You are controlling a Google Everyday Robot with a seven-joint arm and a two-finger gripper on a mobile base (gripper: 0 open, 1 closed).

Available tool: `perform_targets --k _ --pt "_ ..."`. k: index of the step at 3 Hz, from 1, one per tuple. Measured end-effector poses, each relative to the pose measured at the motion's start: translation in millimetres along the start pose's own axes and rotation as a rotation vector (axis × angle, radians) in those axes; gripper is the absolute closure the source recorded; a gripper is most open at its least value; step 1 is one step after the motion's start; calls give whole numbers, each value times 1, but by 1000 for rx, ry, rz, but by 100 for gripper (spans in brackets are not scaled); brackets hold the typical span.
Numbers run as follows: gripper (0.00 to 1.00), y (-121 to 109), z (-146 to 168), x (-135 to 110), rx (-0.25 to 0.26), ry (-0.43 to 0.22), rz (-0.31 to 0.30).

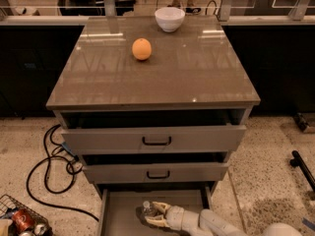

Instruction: Place water bottle into bottom drawer

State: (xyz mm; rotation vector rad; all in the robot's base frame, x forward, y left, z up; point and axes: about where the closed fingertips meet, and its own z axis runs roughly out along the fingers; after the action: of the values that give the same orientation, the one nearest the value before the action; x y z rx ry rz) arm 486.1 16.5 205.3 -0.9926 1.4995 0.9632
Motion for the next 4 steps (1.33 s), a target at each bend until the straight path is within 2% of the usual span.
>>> perform_targets --k 1,2,3,4 --pt "60 0 0 0 0 0 0" --pt "28 0 0 -1 0 0 0" --pt "4 0 0 -1 0 0 0" --pt "0 1 1 -2 -2 -1 1"
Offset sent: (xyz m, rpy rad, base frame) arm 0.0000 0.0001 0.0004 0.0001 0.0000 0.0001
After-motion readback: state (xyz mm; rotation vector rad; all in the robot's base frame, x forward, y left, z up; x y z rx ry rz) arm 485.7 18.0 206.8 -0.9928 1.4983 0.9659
